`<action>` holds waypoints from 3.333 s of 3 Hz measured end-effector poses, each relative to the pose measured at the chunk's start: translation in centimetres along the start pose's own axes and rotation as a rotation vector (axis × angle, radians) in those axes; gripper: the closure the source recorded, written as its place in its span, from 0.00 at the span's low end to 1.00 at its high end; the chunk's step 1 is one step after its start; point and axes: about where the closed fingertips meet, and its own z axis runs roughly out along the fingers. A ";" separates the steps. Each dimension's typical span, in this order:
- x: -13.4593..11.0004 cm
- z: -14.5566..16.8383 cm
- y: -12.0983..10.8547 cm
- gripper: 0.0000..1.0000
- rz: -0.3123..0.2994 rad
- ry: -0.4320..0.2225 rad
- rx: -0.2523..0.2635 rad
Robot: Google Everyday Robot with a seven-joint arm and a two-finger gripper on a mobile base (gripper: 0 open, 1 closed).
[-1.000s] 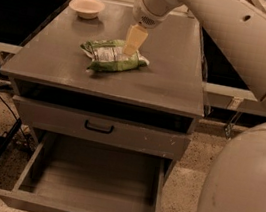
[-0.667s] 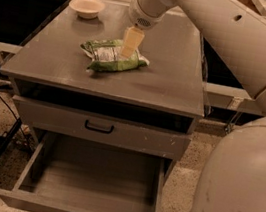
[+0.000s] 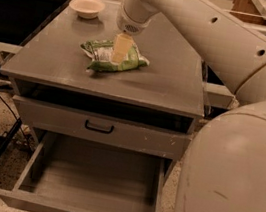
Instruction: Place green jalapeno chip bag into middle drawer
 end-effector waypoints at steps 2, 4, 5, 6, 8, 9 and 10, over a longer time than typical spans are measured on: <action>-1.4 2.7 2.4 0.00 -0.016 -0.031 -0.081; -1.7 3.9 3.0 0.03 -0.030 0.018 -0.116; -1.7 3.9 3.0 0.27 -0.030 0.018 -0.116; -1.7 3.9 3.0 0.51 -0.030 0.018 -0.116; -1.7 3.9 3.0 0.97 -0.030 0.018 -0.116; -1.7 3.9 3.0 1.00 -0.030 0.018 -0.116; -1.7 3.9 3.0 1.00 -0.030 0.018 -0.116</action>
Offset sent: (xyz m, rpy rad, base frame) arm -0.0158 0.0306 -0.0381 0.0182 0.0951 0.0753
